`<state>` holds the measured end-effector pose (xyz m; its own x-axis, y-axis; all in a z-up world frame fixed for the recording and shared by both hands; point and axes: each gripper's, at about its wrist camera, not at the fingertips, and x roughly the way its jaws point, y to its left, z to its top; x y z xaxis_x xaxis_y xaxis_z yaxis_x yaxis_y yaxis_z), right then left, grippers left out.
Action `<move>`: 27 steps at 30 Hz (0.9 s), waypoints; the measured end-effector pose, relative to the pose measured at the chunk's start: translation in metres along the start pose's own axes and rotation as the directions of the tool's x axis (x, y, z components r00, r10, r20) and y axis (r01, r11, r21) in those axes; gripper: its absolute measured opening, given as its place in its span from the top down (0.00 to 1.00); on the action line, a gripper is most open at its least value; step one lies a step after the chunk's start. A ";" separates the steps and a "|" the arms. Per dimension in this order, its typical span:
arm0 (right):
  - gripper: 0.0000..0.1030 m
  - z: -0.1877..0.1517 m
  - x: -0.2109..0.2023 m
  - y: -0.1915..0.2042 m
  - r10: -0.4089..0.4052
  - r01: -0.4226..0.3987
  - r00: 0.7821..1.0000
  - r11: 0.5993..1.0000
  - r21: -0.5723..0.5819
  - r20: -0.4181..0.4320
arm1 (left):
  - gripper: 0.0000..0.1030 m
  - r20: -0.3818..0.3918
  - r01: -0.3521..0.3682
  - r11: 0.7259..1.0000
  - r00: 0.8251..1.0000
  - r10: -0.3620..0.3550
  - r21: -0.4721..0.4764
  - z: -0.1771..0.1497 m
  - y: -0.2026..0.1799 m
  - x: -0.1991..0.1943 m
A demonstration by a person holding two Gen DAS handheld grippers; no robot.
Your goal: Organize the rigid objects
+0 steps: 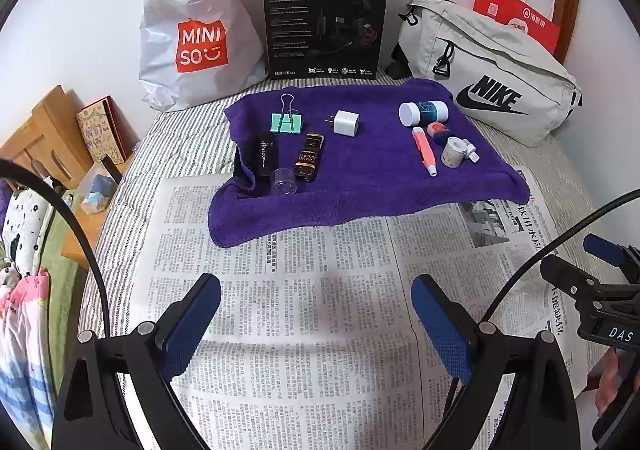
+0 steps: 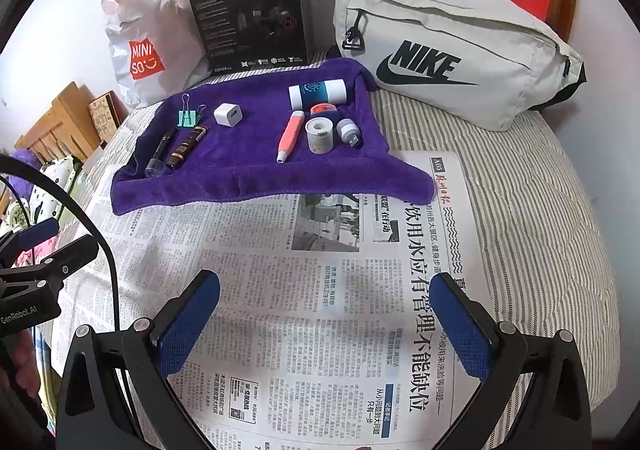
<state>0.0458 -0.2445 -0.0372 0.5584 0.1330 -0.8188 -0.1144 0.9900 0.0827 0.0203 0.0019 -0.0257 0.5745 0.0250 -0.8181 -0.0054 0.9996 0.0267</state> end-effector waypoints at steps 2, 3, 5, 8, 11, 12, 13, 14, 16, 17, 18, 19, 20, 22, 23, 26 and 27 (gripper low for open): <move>0.00 0.000 0.000 0.000 0.000 0.000 1.000 1.000 -0.001 0.000 | 0.06 0.001 -0.001 1.000 1.000 0.001 0.001 0.000 0.000 -0.001; 0.00 0.000 0.000 0.000 -0.001 0.001 1.000 1.000 -0.002 -0.001 | 0.06 0.002 0.001 1.000 1.000 -0.001 0.002 0.000 0.001 -0.001; 0.00 0.000 0.000 0.001 -0.003 0.003 1.000 1.000 -0.005 -0.002 | 0.06 0.002 0.001 1.000 1.000 -0.001 0.000 0.000 0.001 -0.001; 0.00 -0.001 -0.001 0.001 -0.004 0.004 1.000 1.000 -0.006 -0.003 | 0.06 0.000 -0.001 1.000 1.000 0.001 0.000 0.000 0.002 -0.001; 0.00 -0.001 -0.001 0.001 -0.008 0.008 1.000 1.000 -0.005 -0.003 | 0.06 0.000 -0.001 1.000 1.000 0.001 -0.002 0.000 0.003 -0.001; 0.00 -0.002 -0.001 0.001 -0.008 0.008 1.000 1.000 -0.005 -0.003 | 0.06 0.000 0.000 1.000 1.000 0.000 -0.002 0.000 0.003 -0.001; 0.00 -0.002 -0.001 0.002 -0.008 0.008 1.000 1.000 -0.006 -0.004 | 0.06 0.000 -0.003 1.000 1.000 0.003 -0.002 0.000 0.003 -0.001; 0.00 -0.002 -0.001 0.002 -0.009 0.009 1.000 1.000 -0.006 -0.003 | 0.06 0.001 -0.003 1.000 1.000 0.003 -0.001 0.000 0.003 -0.001; 0.00 -0.002 -0.001 0.002 -0.010 0.010 1.000 1.000 -0.005 -0.004 | 0.06 0.000 0.000 1.000 1.000 0.000 -0.001 0.000 0.002 -0.001; 0.00 -0.001 -0.001 0.002 -0.010 0.010 1.000 1.000 -0.006 -0.003 | 0.06 0.000 0.001 1.000 1.000 -0.001 -0.001 0.000 0.002 -0.002; 0.00 -0.001 -0.001 0.002 -0.011 0.011 1.000 1.000 -0.007 -0.003 | 0.06 0.003 0.001 1.000 1.000 -0.001 -0.001 0.000 0.001 -0.002; 0.00 -0.001 -0.001 0.002 -0.013 0.013 1.000 1.000 -0.007 -0.003 | 0.06 0.004 0.003 1.000 1.000 -0.003 0.000 0.000 0.001 -0.003; 0.00 -0.001 -0.001 0.002 -0.014 0.014 1.000 1.000 -0.008 -0.004 | 0.06 0.005 0.003 1.000 1.000 -0.003 0.000 0.000 0.000 -0.003; 0.00 -0.001 -0.001 0.002 -0.015 0.015 1.000 1.000 -0.009 -0.003 | 0.06 0.005 0.004 1.000 1.000 -0.004 0.000 0.000 0.000 -0.004; 0.00 -0.001 -0.001 0.003 -0.015 0.015 1.000 1.000 -0.009 -0.004 | 0.06 0.007 0.005 1.000 1.000 -0.005 0.001 0.000 0.000 -0.004; 0.00 0.000 -0.002 0.003 -0.017 0.017 1.000 1.000 -0.009 -0.005 | 0.06 0.010 0.004 1.000 1.000 -0.004 -0.002 0.000 -0.001 -0.006; 0.00 0.000 -0.001 0.003 -0.017 0.017 1.000 1.000 -0.010 -0.005 | 0.06 0.012 0.005 1.000 1.000 -0.005 -0.002 0.000 -0.001 -0.007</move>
<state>0.0443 -0.2414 -0.0360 0.5561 0.1157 -0.8230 -0.1134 0.9916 0.0627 0.0166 0.0010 -0.0202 0.5841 0.0195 -0.8114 -0.0039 0.9998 0.0212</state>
